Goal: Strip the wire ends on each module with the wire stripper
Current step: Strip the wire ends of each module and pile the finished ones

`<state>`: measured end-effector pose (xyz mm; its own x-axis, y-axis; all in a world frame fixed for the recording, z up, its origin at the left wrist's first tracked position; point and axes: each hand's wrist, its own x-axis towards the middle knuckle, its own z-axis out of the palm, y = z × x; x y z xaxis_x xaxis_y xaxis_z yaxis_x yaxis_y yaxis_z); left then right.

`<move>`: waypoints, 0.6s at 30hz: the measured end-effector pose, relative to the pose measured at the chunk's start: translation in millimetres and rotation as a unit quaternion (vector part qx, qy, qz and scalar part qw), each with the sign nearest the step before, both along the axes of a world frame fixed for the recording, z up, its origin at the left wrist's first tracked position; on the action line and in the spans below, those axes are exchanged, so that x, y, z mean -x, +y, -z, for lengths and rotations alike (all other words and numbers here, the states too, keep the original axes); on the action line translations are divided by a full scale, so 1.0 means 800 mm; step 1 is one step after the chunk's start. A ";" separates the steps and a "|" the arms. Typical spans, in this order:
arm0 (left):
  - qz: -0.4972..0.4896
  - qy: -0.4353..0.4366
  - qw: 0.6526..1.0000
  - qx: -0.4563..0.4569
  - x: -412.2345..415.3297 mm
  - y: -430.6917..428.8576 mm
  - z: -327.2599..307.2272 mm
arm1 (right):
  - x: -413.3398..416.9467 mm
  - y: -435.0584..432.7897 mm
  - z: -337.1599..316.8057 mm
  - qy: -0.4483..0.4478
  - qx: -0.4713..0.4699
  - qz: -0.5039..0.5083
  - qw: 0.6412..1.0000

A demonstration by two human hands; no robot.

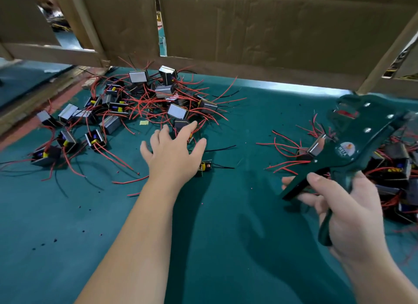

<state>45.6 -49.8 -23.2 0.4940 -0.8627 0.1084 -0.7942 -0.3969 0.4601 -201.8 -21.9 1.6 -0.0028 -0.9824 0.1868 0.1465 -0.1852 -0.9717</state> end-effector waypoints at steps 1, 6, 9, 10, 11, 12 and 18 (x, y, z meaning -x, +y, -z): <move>0.004 -0.006 1.000 -0.013 -0.002 -0.003 0.002 | 0.000 0.001 0.001 -0.002 0.000 -0.008 1.000; 0.017 -0.004 1.000 -0.008 -0.008 -0.004 0.004 | -0.007 0.010 -0.001 -0.029 -0.023 -0.031 0.999; 0.011 0.003 0.994 0.109 -0.001 -0.001 -0.003 | -0.009 0.012 -0.002 -0.044 -0.032 -0.041 0.998; 0.007 0.008 0.985 0.175 0.002 0.002 -0.009 | -0.008 0.011 -0.002 -0.045 -0.032 -0.042 0.998; 0.010 0.016 0.969 0.245 0.005 0.005 -0.015 | -0.007 0.010 -0.001 -0.044 -0.030 -0.043 0.998; 0.025 0.031 0.947 0.317 0.008 0.008 -0.022 | -0.007 0.010 -0.001 -0.047 -0.029 -0.044 0.998; 0.066 0.496 0.725 0.473 0.018 0.017 -0.049 | -0.006 0.009 -0.001 -0.089 -0.046 -0.061 0.993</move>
